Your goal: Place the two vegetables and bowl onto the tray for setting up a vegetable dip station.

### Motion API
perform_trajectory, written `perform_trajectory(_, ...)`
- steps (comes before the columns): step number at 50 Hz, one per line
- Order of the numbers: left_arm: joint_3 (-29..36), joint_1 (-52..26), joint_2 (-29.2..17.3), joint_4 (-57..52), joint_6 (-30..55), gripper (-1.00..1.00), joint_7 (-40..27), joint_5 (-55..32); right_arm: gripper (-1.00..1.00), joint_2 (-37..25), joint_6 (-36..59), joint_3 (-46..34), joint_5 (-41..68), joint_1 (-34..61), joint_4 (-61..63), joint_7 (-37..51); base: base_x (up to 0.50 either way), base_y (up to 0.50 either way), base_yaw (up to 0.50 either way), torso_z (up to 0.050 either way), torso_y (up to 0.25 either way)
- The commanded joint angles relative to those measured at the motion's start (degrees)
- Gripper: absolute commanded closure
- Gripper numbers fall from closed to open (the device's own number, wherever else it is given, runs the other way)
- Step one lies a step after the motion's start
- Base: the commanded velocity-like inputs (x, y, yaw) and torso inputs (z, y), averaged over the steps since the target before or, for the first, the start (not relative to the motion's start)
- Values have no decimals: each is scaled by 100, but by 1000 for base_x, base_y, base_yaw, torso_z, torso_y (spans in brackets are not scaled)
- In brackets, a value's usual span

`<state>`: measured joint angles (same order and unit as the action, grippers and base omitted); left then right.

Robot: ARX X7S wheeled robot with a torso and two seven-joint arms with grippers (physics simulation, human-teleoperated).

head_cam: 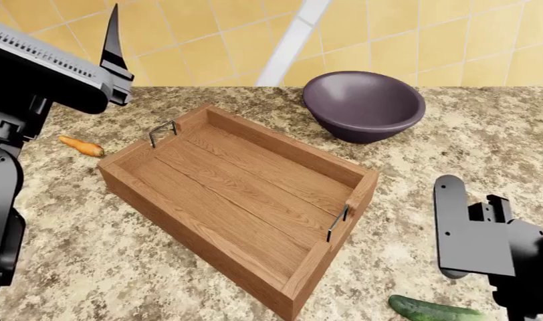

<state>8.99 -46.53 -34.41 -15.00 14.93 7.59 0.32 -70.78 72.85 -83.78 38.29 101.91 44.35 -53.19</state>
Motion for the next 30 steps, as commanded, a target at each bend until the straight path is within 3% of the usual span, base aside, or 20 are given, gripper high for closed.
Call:
perform_trajectory(1,18,-9,6,34,-18,-100,-11,2,-100,-3,-78,-67,-61,-107,-78,83,0,0,0,0,0)
perform_trajectory(28,-25,52,-29,33,-46,-100,-52,-29,-100,68,-316,-125,-16,-451,-192,384,0,0,0,0,0)
perform_trajectory(29,-23,51,-27,36,-48,-100,-53,-30,100,64,-326,-127,-20,-444,-189,367,0,0,0,0,0)
perform_trajectory(30,-17,44,-22,49,-56,-100,-54,-29,100,68,-318,-110,-6,-439,-195,379,0,0,0,0,0)
